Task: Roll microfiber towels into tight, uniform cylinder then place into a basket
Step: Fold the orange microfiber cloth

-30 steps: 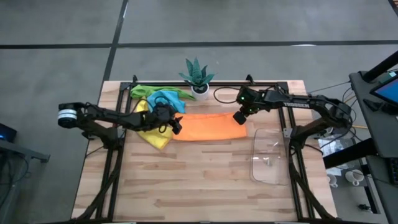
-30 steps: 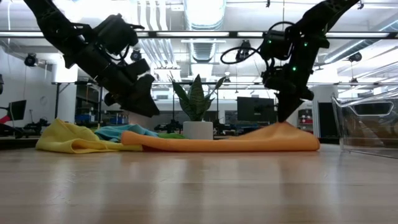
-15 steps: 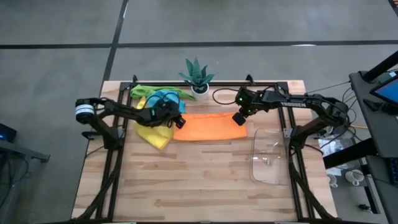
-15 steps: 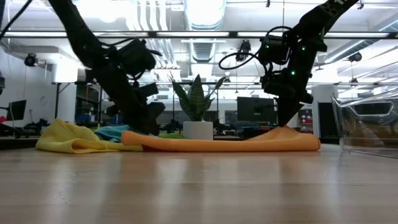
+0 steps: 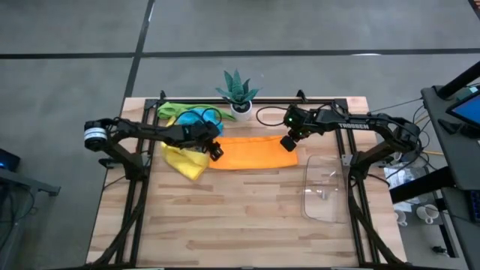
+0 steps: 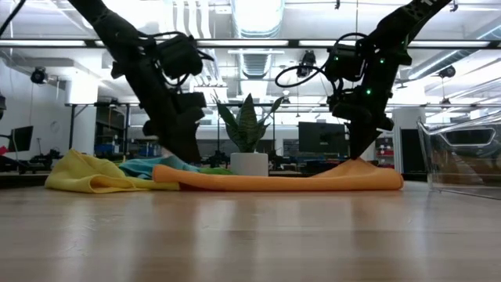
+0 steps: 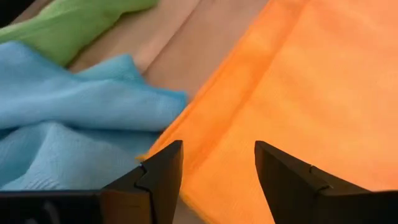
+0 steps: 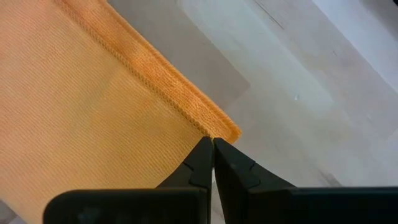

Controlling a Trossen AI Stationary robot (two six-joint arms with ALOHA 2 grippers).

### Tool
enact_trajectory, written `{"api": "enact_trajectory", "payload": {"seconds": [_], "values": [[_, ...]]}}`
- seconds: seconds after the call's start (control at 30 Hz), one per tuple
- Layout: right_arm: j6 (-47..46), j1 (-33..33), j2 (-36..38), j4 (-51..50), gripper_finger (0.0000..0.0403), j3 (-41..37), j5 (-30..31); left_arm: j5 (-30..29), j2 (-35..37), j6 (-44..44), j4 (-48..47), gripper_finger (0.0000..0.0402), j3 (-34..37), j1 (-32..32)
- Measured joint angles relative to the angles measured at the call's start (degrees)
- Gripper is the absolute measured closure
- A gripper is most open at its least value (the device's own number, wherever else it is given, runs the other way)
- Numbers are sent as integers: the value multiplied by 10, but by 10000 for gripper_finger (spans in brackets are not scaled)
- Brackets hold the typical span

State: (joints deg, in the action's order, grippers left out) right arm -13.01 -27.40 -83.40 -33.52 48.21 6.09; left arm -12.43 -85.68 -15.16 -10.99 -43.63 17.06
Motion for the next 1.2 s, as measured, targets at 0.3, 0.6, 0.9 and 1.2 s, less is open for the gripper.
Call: {"api": "enact_trajectory", "payload": {"seconds": [0.3, 0.6, 0.9, 1.2], "values": [[0, 0, 0, 0, 394, 0, 0, 4, -19, 21, -36, 217, 1, 17], [1, 0, 0, 2, 394, 0, 0, 24, -19, 27, -35, 217, 1, 36], [1, 0, 0, 9, 394, 0, 0, 62, -16, 76, -36, 217, -7, 36], [0, 0, 0, 9, 394, 0, -1, 64, -16, 83, -95, 217, -20, 36]]}}
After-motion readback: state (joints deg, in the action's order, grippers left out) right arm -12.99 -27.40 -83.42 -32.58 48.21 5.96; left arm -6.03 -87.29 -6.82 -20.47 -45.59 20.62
